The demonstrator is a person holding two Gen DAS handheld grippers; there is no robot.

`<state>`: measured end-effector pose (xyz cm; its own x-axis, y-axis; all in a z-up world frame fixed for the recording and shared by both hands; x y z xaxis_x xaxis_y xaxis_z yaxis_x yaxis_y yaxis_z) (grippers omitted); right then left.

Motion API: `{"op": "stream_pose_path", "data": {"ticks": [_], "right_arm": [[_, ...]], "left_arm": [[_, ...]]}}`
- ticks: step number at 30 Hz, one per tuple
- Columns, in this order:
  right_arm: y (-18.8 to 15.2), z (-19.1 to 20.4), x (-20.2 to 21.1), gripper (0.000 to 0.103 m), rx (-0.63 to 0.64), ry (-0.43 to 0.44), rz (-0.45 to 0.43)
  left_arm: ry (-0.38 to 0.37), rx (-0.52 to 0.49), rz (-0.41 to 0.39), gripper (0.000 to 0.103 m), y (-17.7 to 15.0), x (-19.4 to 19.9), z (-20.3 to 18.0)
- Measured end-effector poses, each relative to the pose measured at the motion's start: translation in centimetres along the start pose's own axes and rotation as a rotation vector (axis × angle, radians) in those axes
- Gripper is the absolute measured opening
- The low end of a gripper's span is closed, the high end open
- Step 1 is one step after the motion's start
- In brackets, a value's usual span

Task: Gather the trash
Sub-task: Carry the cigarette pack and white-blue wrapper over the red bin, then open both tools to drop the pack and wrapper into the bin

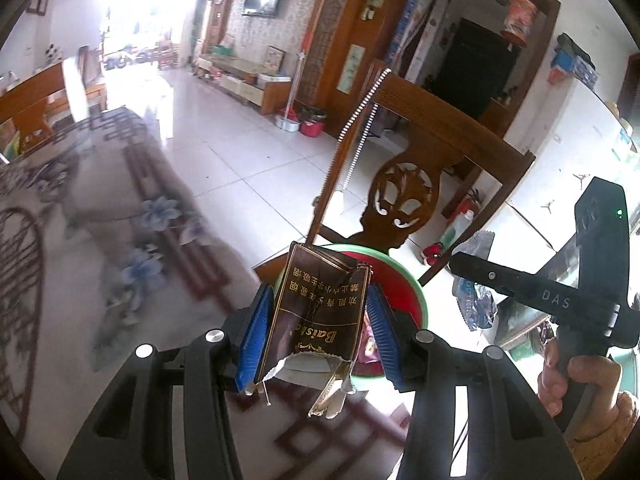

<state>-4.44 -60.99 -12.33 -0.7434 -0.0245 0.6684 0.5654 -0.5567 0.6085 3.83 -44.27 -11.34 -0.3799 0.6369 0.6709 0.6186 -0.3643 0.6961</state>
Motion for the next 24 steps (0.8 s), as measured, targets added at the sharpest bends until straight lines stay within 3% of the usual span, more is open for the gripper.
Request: {"op": "stream_pose_path", "data": {"ticks": [7,20,24], "right_arm": [[-0.2,-2.6,-0.8,0.036,-0.042,-0.027,0.006],[-0.4,-3.8,-2.7,0.036,-0.07,-0.033,0.022],[-0.4,-4.3,-3.3,0.037,-0.082,-0.04,0.025]], "left_arm": [[-0.027,-0.044,0.027,0.046,0.4,-2.4,-2.1],[-0.061,-0.044,0.059,0.046,1.1,-4.9,-3.5],[-0.063,-0.032,0.056,0.055,1.3,-5.5,-3.7]]}}
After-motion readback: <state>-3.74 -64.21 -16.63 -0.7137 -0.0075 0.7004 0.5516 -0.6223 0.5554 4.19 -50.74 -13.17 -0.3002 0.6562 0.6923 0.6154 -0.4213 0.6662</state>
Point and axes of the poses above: each gripper's, at about its wrist camera, not at the fingertips, and x roughly against the way its jaws point, z to its left, y to its top, the point moved 8 cm from there along -x, roughly the way its jaws point, and after that the axes turned 2 degrees about -z, right-handed, at the moved point
